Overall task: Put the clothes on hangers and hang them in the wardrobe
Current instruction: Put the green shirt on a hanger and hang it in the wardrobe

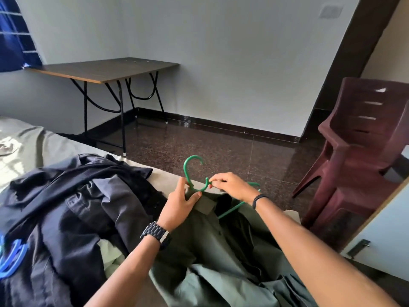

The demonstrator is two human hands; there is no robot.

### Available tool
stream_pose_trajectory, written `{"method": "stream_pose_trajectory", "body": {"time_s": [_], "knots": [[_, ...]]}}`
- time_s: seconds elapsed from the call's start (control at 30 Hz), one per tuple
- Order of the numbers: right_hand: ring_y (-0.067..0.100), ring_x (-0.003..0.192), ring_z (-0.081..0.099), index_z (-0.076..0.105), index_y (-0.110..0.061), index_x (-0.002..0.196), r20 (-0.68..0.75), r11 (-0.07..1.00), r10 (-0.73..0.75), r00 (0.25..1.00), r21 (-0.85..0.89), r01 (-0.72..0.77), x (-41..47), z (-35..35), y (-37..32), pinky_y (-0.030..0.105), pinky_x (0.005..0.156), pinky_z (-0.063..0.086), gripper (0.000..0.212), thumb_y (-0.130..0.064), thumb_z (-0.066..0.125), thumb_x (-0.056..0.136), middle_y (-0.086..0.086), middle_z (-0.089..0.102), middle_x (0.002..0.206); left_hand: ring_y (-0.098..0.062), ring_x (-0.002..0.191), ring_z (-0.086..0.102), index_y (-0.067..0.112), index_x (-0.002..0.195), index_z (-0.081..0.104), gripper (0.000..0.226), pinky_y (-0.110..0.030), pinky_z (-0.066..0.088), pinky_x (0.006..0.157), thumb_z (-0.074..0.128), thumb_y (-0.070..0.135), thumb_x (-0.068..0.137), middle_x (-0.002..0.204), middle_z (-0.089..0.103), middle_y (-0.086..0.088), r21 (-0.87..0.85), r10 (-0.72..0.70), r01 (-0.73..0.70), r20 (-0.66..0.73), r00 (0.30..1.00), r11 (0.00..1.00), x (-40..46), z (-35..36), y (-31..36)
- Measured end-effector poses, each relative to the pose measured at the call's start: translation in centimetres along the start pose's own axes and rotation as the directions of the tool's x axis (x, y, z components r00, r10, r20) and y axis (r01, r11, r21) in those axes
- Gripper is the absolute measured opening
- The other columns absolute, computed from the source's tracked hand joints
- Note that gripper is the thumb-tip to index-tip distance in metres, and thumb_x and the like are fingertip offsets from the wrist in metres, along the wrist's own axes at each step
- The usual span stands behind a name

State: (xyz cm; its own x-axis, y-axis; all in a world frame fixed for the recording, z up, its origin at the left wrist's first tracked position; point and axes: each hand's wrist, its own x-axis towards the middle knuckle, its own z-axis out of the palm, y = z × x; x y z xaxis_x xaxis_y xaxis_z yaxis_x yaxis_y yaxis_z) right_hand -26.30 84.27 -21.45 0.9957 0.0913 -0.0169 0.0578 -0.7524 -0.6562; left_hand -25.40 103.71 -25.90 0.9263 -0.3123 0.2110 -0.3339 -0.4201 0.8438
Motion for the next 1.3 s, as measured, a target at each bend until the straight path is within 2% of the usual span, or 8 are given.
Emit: {"method": "stream_pose_trajectory", "body": {"time_s": [0.2, 0.3, 0.4, 0.53, 0.67, 0.8, 0.93, 1.3], "knots": [[0.017, 0.104, 0.052, 0.064, -0.019, 0.115, 0.031, 0.989, -0.070, 0.997, -0.128, 0.074, 1.3, 3.6, -0.8, 0.032, 0.092, 0.039, 0.025, -0.018, 0.047, 0.097, 0.004, 0.056, 0.112, -0.011, 0.075, 0.055, 0.021, 0.088, 0.058, 0.006, -0.027, 0.045, 0.073, 0.061, 0.024, 0.092, 0.081, 0.064, 0.001, -0.030, -0.136, 0.135, -0.034, 0.990, 0.990, -1.8, -1.3, -2.5], [0.019, 0.104, 0.053, 0.061, -0.013, 0.113, -0.354, 0.998, -0.043, 0.934, -0.054, 0.025, 1.4, 4.2, 0.1, 0.031, 0.091, 0.041, 0.027, -0.006, 0.044, 0.093, 0.006, 0.054, 0.112, -0.010, 0.078, 0.057, 0.021, 0.088, 0.061, 0.005, -0.025, 0.044, 0.073, 0.060, 0.019, 0.092, 0.085, 0.066, 0.001, -0.102, -0.180, 0.169, -0.112, 0.977, 0.980, -2.4, -1.8, -4.0], [0.027, 0.097, 0.059, 0.064, -0.006, 0.095, -0.575, 0.976, 0.220, 0.788, 0.126, -0.180, 0.8, 4.7, 2.5, 0.033, 0.083, 0.043, 0.023, 0.002, 0.043, 0.087, 0.012, 0.065, 0.102, -0.009, 0.084, 0.059, 0.022, 0.092, 0.065, 0.009, -0.027, 0.046, 0.078, 0.059, 0.015, 0.092, 0.090, 0.068, 0.006, -0.165, -0.242, 0.219, -0.136, 0.961, 0.962, -3.0, -2.2, -4.9], [0.018, 0.088, 0.063, 0.074, -0.011, 0.091, -0.153, 0.952, 0.304, 0.940, 0.086, -0.294, -0.7, 7.9, 5.6, 0.022, 0.075, 0.042, 0.021, -0.004, 0.055, 0.086, 0.010, 0.073, 0.098, -0.011, 0.089, 0.062, 0.025, 0.096, 0.070, 0.018, -0.032, 0.049, 0.083, 0.057, 0.013, 0.092, 0.094, 0.071, 0.006, -0.212, -0.296, 0.259, -0.165, 0.941, 0.942, -3.5, -2.1, -5.4], [0.015, 0.122, 0.052, 0.064, -0.021, 0.124, 0.173, 0.945, 0.314, 0.934, 0.042, -0.325, -0.7, 11.5, 6.6, 0.016, 0.098, 0.035, 0.034, -0.022, 0.060, 0.091, 0.007, 0.060, 0.127, -0.016, 0.068, 0.051, 0.029, 0.091, 0.071, 0.020, -0.030, 0.039, 0.062, 0.055, 0.015, 0.092, 0.078, 0.068, -0.005, -0.187, -0.316, 0.286, -0.156, 0.936, 0.940, -3.6, -2.1, -5.5], [0.028, 0.132, 0.040, 0.046, -0.005, 0.138, -0.006, 0.905, 0.422, 0.907, -0.066, -0.421, 0.5, 12.0, 6.6, 0.027, 0.106, 0.029, 0.047, -0.022, 0.055, 0.094, 0.017, 0.045, 0.139, -0.015, 0.065, 0.047, 0.030, 0.085, 0.071, 0.022, -0.029, 0.036, 0.058, 0.055, 0.017, 0.091, 0.072, 0.065, -0.008, -0.128, -0.333, 0.315, -0.168, 0.928, 0.941, -3.9, -2.5, -5.2], [0.030, 0.123, 0.050, 0.063, -0.004, 0.119, -0.221, 0.885, 0.451, 0.865, -0.017, -0.466, 1.7, 9.6, 7.0, 0.028, 0.101, 0.034, 0.033, -0.003, 0.051, 0.088, 0.018, 0.061, 0.125, -0.016, 0.067, 0.051, 0.022, 0.082, 0.071, 0.020, -0.032, 0.039, 0.061, 0.054, 0.017, 0.091, 0.082, 0.071, -0.017, -0.117, -0.360, 0.342, -0.217, 0.907, 0.932, -4.2, -2.8, -4.8], [0.019, 0.095, 0.065, 0.078, -0.008, 0.087, -0.269, 0.871, 0.490, 0.829, 0.184, -0.455, 3.3, 1.9, 7.8, 0.018, 0.077, 0.044, 0.023, 0.007, 0.064, 0.077, 0.010, 0.074, 0.093, -0.023, 0.063, 0.063, 0.021, 0.073, 0.070, 0.020, -0.040, 0.052, 0.061, 0.056, 0.017, 0.088, 0.066, 0.068, -0.003, 0.022, -0.313, 0.331, -0.276, 0.909, 0.943, -4.3, -2.5, -2.6]]}}
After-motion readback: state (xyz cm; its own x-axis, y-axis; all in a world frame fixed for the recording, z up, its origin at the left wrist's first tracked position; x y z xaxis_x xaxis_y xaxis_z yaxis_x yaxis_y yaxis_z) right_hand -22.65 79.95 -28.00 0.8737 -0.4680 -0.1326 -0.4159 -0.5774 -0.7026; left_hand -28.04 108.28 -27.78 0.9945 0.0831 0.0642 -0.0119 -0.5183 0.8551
